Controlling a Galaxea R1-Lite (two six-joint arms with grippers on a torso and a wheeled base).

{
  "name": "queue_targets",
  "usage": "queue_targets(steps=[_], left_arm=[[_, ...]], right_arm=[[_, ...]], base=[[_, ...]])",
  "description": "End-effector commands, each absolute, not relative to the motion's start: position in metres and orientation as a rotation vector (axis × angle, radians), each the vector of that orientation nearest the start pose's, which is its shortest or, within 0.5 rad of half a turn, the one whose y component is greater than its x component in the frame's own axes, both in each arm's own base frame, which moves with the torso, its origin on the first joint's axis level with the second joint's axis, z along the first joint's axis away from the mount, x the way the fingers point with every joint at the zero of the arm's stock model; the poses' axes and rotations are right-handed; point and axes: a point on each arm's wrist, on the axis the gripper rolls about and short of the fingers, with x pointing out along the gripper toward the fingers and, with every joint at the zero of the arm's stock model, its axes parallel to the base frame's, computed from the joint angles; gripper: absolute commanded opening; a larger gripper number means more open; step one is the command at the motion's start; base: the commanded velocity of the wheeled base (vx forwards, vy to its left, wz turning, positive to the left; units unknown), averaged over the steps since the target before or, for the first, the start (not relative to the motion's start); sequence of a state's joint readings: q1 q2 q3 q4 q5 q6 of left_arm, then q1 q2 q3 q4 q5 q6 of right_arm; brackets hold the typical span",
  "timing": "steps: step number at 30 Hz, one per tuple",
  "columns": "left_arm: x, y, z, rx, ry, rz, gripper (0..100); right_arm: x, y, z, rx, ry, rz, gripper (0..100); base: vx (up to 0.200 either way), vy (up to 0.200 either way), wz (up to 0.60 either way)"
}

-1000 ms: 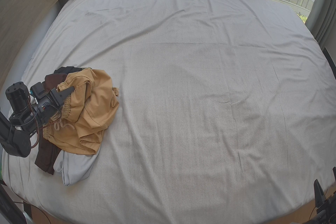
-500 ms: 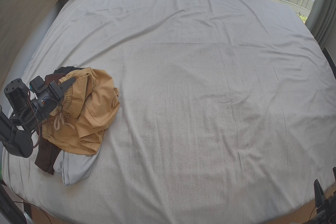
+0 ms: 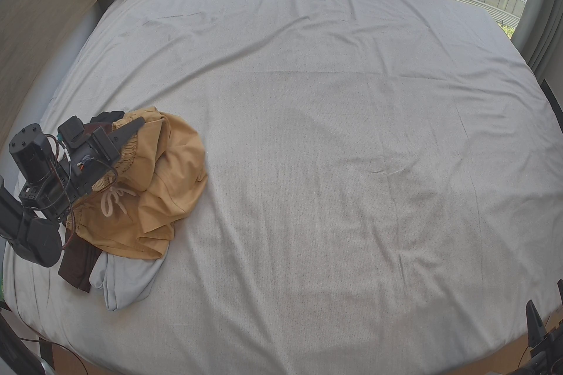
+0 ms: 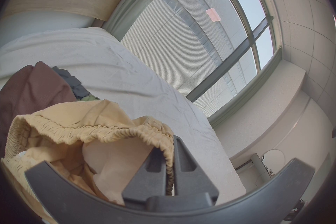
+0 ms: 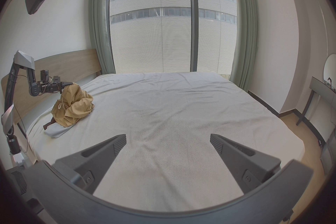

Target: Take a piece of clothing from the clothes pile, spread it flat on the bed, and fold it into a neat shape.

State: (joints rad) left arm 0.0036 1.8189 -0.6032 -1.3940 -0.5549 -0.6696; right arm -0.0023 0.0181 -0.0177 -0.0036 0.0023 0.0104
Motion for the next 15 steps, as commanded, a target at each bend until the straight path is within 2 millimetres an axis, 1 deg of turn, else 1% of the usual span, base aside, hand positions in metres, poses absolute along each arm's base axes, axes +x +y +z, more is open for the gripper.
queue_targets(steps=[1,4,5,8,15], left_arm=[[0.292,-0.038,0.191,-0.581,-0.020,-0.708,0],[0.287,-0.045,0.196,-0.573,-0.015,-0.762,0],[0.283,-0.052,0.200,-0.561,-0.010,-0.823,0],[0.281,-0.057,0.201,-0.551,0.002,-0.877,0],[0.280,-0.061,0.202,-0.547,-0.001,-0.897,0]], right_arm=[[-0.023,0.000,0.076,0.012,-0.005,-0.003,100],[-0.023,0.000,0.076,0.017,-0.005,-0.005,100],[-0.023,0.000,0.076,0.017,-0.005,-0.005,100],[-0.023,0.000,0.076,0.017,-0.005,-0.005,100],[-0.023,0.000,0.076,0.017,-0.005,-0.008,100]], base=[[0.000,0.000,0.00],[0.000,0.000,0.00],[0.000,0.000,0.00],[0.000,0.000,0.00],[0.000,0.000,0.00]])
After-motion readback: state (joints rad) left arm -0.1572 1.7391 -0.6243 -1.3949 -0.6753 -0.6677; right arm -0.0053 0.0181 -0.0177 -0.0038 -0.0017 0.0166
